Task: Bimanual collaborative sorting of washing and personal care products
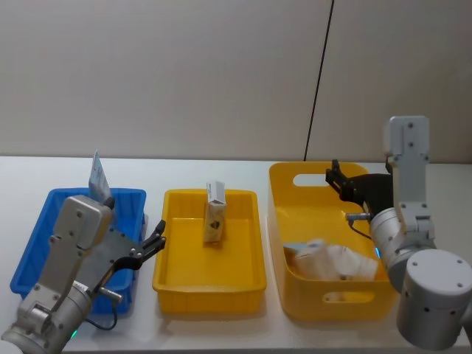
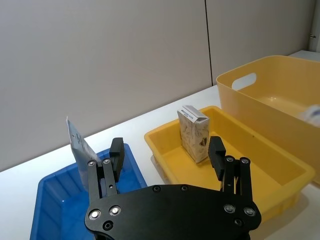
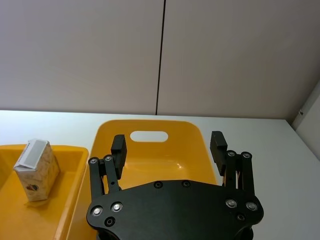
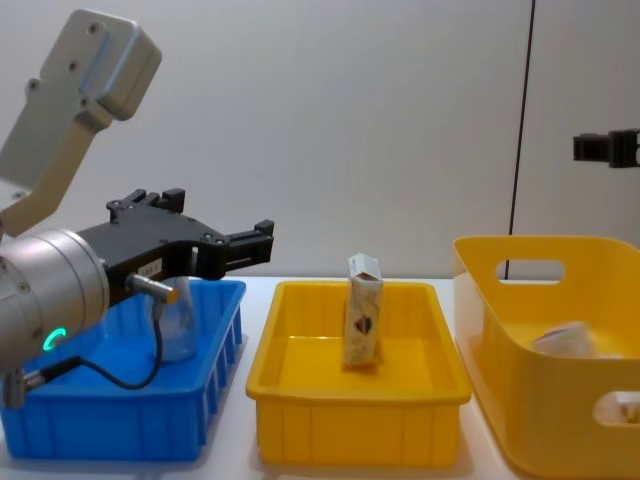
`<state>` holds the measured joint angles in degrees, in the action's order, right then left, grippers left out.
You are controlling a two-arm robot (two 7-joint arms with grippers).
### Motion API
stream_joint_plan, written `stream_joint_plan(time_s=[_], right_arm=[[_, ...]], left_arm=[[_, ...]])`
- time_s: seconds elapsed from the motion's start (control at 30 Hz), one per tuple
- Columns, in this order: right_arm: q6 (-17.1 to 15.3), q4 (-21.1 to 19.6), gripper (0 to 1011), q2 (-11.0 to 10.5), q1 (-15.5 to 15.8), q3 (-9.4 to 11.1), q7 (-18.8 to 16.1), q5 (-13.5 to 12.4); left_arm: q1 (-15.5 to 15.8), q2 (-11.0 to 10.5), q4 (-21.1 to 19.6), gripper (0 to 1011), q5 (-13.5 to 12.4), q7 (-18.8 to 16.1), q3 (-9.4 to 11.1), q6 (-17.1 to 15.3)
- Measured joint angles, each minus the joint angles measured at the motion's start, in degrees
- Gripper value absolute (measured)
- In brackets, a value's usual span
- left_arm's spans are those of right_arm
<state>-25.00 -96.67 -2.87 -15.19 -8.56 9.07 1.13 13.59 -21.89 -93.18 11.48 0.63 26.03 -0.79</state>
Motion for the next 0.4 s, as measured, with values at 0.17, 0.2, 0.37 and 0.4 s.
stream_joint_plan(time_s=[0.17,0.2,0.37,0.4], right_arm=[[0.0,0.0,1004,0.0,0.0,0.2,-0.1,-0.1],[0.1,0.0,1004,0.0,0.0,0.2,-0.1,-0.1],[0.1,0.1,1004,-0.1,0.1,0.4,-0.1,-0.1],[0.1,0.1,1004,-0.1,0.1,0.4,-0.1,-0.1]], left_arm=[[0.0,0.0,0.0,1001,0.0,0.0,0.0,0.0],[0.0,0.0,0.0,1001,0.0,0.0,0.0,0.0],[0.0,0.0,0.0,1001,0.0,0.0,0.0,0.0],[0.0,0.0,0.0,1001,0.0,0.0,0.0,0.0]])
